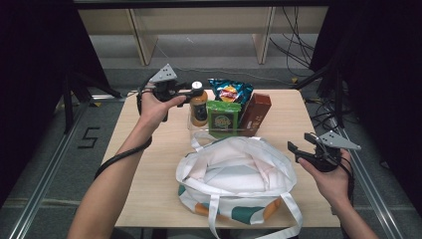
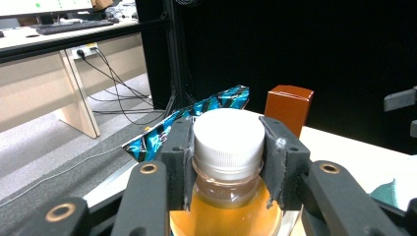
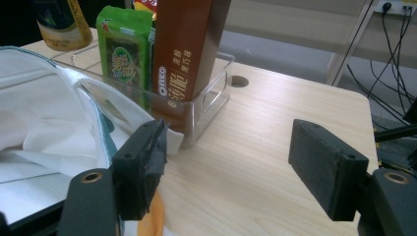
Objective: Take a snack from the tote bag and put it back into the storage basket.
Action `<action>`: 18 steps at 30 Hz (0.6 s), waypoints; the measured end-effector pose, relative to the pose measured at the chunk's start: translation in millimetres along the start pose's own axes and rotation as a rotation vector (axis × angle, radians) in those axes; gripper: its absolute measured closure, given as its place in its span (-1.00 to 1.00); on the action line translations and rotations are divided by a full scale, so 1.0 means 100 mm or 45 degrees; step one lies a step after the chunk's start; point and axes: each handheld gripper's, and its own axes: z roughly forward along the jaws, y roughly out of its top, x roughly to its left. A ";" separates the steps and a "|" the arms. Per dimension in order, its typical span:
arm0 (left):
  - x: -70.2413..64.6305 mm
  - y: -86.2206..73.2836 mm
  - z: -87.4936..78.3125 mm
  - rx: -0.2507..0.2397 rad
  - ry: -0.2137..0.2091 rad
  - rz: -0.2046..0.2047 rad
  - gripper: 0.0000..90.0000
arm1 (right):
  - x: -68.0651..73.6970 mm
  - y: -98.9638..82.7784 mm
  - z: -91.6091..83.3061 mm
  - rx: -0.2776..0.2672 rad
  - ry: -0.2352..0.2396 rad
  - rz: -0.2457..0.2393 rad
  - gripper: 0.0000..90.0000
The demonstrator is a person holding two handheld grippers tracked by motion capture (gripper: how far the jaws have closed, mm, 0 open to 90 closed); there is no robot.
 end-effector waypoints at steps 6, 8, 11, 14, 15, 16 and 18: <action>0.03 -0.05 0.03 0.021 0.019 0.002 0.31 | 0.00 0.00 0.01 -0.007 0.005 -0.004 -0.30; 0.04 -0.06 0.04 0.026 0.024 -0.002 0.31 | 0.00 0.00 0.01 -0.002 -0.001 -0.017 -0.30; 0.05 -0.07 0.05 0.035 0.028 -0.002 0.31 | 0.00 -0.01 0.00 0.008 0.003 -0.004 -0.30; 0.07 -0.09 0.06 0.035 0.036 -0.009 0.31 | 0.00 -0.01 0.00 0.002 -0.002 0.001 -0.30; 0.08 -0.09 0.06 0.038 0.038 -0.006 0.31 | 0.00 0.00 0.00 0.003 -0.001 0.001 -0.30; 0.08 -0.09 0.07 0.040 0.043 -0.009 0.31 | 0.00 0.00 -0.01 0.007 0.000 0.001 -0.30; 0.10 -0.10 0.08 0.048 0.049 -0.012 0.31 | -0.03 -0.01 -0.01 0.018 -0.015 -0.048 -0.30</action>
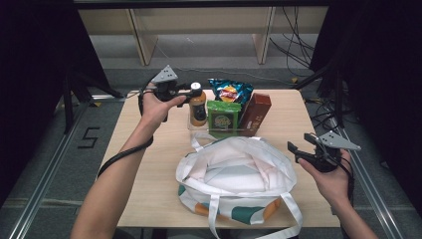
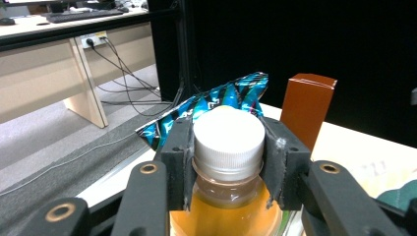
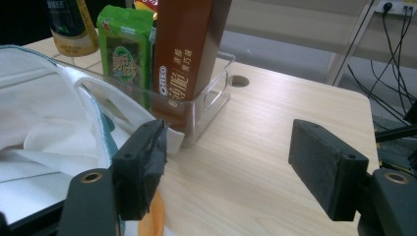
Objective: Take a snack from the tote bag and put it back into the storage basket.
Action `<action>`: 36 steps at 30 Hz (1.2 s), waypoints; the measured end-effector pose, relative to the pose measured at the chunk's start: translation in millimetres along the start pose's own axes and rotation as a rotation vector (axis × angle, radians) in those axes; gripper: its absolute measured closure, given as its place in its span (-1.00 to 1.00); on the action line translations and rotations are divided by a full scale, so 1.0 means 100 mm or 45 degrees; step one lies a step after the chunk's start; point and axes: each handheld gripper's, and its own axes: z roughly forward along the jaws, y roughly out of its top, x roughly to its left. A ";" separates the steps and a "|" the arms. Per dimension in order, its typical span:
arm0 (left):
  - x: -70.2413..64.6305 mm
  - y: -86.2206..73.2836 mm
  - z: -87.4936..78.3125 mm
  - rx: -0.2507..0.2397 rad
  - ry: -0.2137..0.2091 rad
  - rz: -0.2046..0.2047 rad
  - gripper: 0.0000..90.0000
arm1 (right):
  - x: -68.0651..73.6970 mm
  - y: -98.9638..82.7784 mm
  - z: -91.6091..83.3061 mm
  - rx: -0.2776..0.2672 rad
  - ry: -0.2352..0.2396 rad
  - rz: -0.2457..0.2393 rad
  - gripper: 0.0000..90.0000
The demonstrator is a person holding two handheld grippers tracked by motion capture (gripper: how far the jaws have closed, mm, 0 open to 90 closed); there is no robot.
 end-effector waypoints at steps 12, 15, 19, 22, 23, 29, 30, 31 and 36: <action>0.05 -0.11 0.07 0.046 0.014 -0.002 0.31 | 0.00 0.00 0.00 0.002 -0.004 0.001 -0.30; 0.06 -0.15 0.08 0.055 0.017 -0.010 0.31 | 0.02 0.00 0.01 -0.008 0.011 0.022 -0.30; 0.05 -0.21 0.11 0.073 0.013 -0.019 0.31 | 0.03 0.00 0.01 -0.015 0.020 0.040 -0.30; 0.05 -0.25 0.13 0.073 0.014 -0.027 0.31 | 0.04 0.00 0.01 -0.011 0.020 0.043 -0.30; 0.05 -0.26 0.13 0.077 0.012 -0.026 0.31 | 0.03 0.00 0.01 -0.010 0.023 0.040 -0.30; 0.05 -0.32 0.16 0.087 0.004 -0.034 0.31 | 0.03 0.00 0.03 -0.034 0.011 0.028 -0.30; 0.04 -0.33 0.16 0.094 0.005 -0.034 0.31 | 0.03 0.00 0.03 -0.033 0.008 0.025 -0.30; 0.04 -0.34 0.17 0.097 0.007 -0.039 0.31 | 0.03 0.00 0.03 -0.031 0.011 0.023 -0.30; 0.02 -0.39 0.20 0.115 0.000 -0.039 0.31 | 0.04 0.00 0.02 -0.014 0.017 0.037 -0.30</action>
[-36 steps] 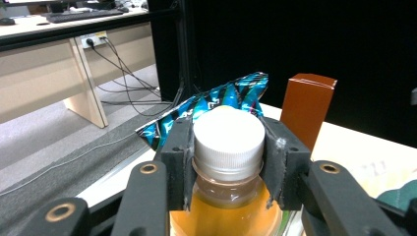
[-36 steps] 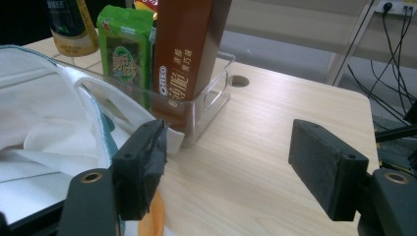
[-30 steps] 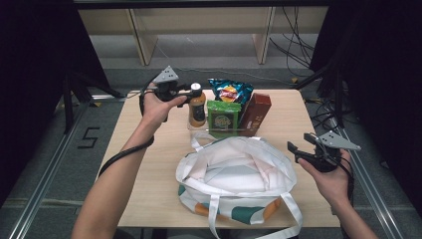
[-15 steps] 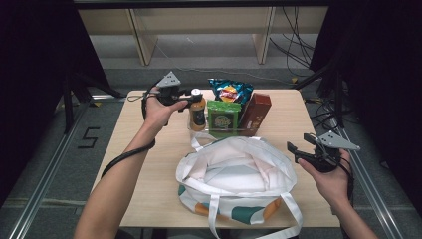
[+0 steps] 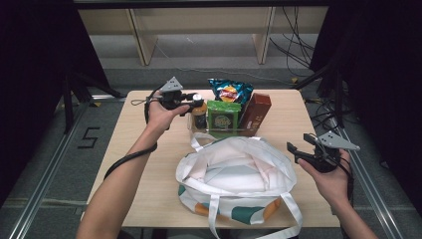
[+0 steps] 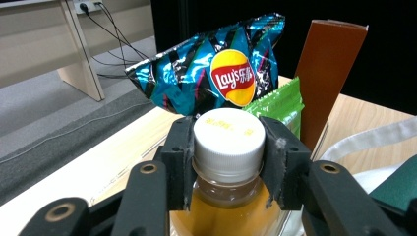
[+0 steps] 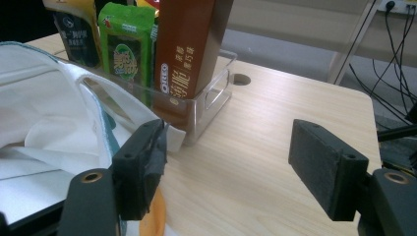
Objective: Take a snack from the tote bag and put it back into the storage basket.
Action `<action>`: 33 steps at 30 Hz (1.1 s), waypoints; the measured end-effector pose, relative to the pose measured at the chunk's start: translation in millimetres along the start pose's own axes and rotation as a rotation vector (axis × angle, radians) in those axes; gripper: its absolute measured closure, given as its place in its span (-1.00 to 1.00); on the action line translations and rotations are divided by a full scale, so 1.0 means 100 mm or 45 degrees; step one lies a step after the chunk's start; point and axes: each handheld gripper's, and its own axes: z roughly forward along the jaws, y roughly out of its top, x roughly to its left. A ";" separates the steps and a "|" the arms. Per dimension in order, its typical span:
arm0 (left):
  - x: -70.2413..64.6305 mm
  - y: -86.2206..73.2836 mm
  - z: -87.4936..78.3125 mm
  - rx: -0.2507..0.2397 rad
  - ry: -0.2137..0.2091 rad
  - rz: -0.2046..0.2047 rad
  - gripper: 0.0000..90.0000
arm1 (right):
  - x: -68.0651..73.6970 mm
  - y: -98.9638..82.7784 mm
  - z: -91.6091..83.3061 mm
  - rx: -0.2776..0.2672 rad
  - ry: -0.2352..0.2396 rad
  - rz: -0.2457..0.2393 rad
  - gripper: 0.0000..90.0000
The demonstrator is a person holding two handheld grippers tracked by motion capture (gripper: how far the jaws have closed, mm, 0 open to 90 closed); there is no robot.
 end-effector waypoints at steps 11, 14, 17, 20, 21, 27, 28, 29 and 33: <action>-0.01 -0.06 0.03 0.004 -0.004 -0.016 0.31 | 0.00 0.00 0.01 0.004 0.004 -0.006 -0.30; -0.01 -0.07 0.04 0.011 -0.003 -0.014 0.31 | -0.02 0.00 0.02 -0.019 -0.008 -0.038 -0.30; -0.01 -0.09 0.05 0.022 -0.003 -0.009 0.31 | 0.00 0.00 0.01 -0.015 -0.007 0.007 -0.30; -0.01 -0.11 0.06 0.028 -0.001 -0.012 0.31 | 0.00 0.01 0.02 -0.020 0.000 -0.018 -0.31; -0.01 -0.12 0.06 0.030 0.000 -0.010 0.31 | 0.02 0.00 0.01 -0.006 0.001 0.017 -0.31; -0.01 -0.14 0.07 0.035 0.000 -0.013 0.31 | 0.00 0.00 0.01 -0.007 0.001 -0.001 -0.31; -0.01 -0.14 0.07 0.034 0.000 -0.014 0.31 | -0.01 0.00 0.02 -0.014 0.004 -0.018 -0.31; -0.01 -0.14 0.07 0.037 0.001 -0.014 0.31 | -0.01 0.00 0.02 -0.017 0.004 -0.026 -0.31; -0.01 -0.18 0.08 0.052 0.000 -0.009 0.31 | 0.02 0.00 0.01 -0.012 0.003 0.012 -0.31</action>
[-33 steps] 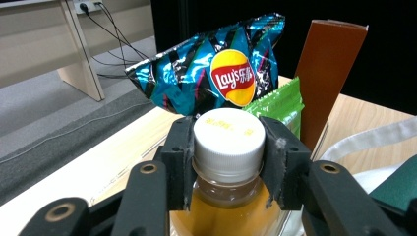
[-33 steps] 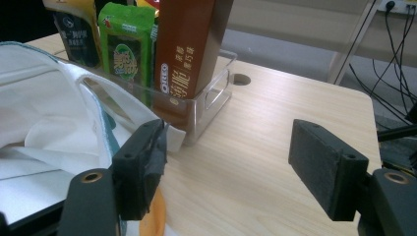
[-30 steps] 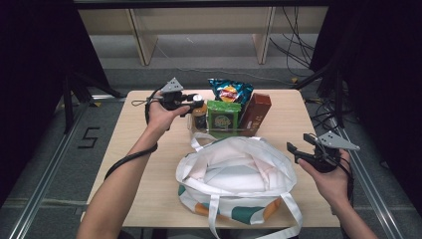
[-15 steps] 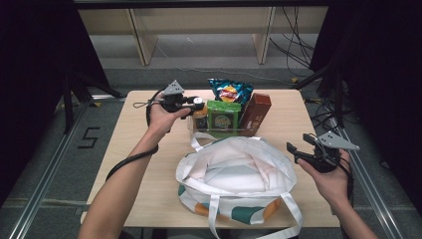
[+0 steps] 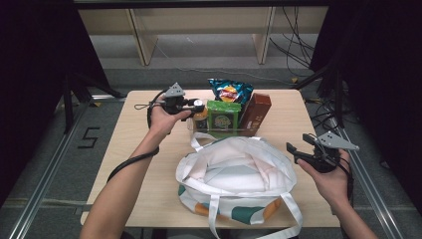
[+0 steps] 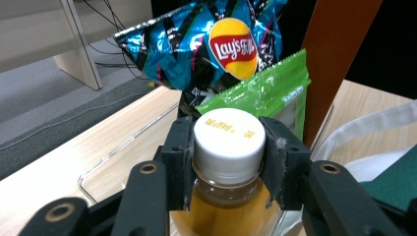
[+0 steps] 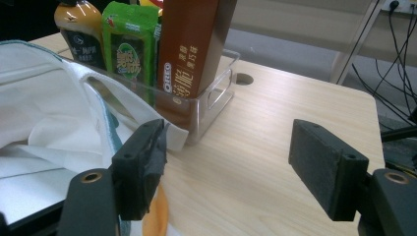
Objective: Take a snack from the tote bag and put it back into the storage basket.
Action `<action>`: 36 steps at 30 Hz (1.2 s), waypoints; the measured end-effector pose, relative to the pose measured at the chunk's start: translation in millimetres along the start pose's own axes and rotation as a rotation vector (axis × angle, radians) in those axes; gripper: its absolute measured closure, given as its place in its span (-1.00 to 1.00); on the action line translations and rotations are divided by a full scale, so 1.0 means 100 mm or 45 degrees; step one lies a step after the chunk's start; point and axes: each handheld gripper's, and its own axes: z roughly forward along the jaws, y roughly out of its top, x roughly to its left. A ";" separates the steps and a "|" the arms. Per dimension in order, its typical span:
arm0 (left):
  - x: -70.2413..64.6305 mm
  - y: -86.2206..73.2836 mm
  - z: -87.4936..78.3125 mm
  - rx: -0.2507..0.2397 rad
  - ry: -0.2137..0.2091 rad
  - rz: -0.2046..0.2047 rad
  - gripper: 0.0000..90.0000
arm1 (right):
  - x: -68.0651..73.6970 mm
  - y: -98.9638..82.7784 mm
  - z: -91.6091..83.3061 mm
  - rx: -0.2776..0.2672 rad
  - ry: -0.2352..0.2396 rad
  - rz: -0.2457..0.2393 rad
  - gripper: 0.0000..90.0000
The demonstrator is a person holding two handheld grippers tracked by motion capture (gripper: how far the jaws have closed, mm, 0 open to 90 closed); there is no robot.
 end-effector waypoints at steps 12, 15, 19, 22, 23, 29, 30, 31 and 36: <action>0.03 -0.01 -0.01 0.007 -0.006 -0.004 0.30 | 0.00 0.00 -0.01 0.029 0.014 -0.014 -0.31; 0.04 -0.01 -0.01 0.005 -0.010 0.002 0.24 | 0.00 0.00 0.00 -0.002 0.001 -0.014 -0.31; 0.03 -0.02 -0.01 0.013 -0.007 -0.001 0.22 | 0.00 0.00 0.00 0.001 0.000 0.000 -0.31; 0.04 -0.03 -0.01 0.014 -0.005 -0.015 0.20 | -0.01 0.00 0.00 -0.002 0.001 -0.018 -0.31; 0.04 -0.02 -0.01 0.012 -0.004 -0.015 0.20 | -0.01 0.00 0.00 -0.002 0.001 -0.017 -0.31; 0.03 -0.03 -0.01 0.022 0.028 -0.047 -0.05 | -0.01 0.00 -0.01 0.018 0.011 -0.027 -0.31; 0.03 -0.03 -0.03 0.007 0.033 -0.065 -0.11 | -0.01 0.01 0.00 0.011 0.013 -0.028 -0.31; 0.02 -0.03 -0.04 0.004 0.033 -0.075 -0.17 | -0.02 0.01 0.00 0.001 0.018 -0.039 -0.31; -0.03 0.00 -0.15 -0.002 0.051 -0.079 -0.34 | -0.01 0.00 0.00 0.000 0.000 -0.022 -0.31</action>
